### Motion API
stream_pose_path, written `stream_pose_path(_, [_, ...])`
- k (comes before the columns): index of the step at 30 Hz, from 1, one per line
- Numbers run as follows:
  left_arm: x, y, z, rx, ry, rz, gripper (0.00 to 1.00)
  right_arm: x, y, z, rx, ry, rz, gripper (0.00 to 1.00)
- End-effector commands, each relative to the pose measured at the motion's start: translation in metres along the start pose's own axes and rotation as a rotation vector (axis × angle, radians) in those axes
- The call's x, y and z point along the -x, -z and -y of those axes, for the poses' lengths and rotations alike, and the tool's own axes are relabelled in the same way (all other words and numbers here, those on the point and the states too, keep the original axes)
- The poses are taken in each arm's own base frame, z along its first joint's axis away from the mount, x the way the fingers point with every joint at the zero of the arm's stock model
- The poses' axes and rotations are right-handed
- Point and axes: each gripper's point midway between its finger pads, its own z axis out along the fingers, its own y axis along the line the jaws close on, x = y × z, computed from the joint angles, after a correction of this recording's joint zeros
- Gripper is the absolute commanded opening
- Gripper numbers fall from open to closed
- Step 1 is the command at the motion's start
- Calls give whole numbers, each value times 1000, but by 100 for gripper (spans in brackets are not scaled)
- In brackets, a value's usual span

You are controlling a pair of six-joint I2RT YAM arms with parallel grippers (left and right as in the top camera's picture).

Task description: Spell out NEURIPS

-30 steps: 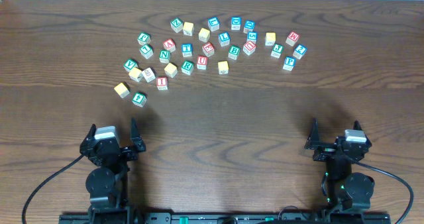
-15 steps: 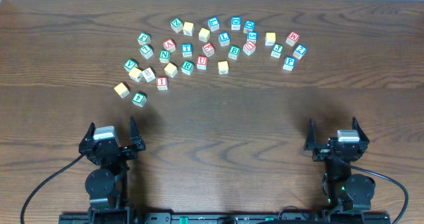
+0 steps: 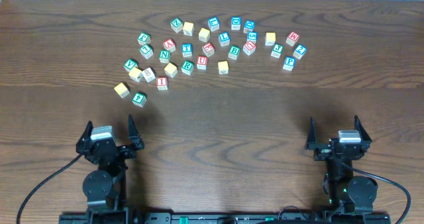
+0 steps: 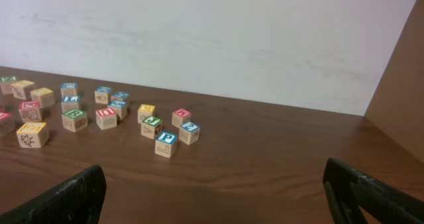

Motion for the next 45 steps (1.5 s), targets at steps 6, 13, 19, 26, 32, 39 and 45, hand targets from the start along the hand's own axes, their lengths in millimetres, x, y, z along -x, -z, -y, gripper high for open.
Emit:
stream_pose_path(6, [27, 5, -2, 11, 10, 57, 98, 15, 2, -1, 16, 17, 36, 99])
stream_pose_path(13, [29, 5, -2, 11, 11, 61, 97, 19, 3, -1, 14, 20, 47, 99])
stream_pose_path(19, [31, 6, -2, 11, 11, 66, 98, 23, 3, 0, 12, 21, 59, 99])
stream_pose_path(26, [35, 6, -2, 11, 11, 74, 98, 27, 2, 1, 13, 43, 52, 99])
stream_pose_path(32, [40, 4, -1, 11, 10, 51, 98, 35, -5, 2, 22, 63, 4, 99])
stream_pose_path(39, [65, -6, 0, 12, 7, 13, 97, 57, -24, 0, 64, 68, -61, 99])
stream_pose_path(45, [97, -20, 5, 2, 5, -14, 98, 77, -46, -11, 156, 59, -110, 99])
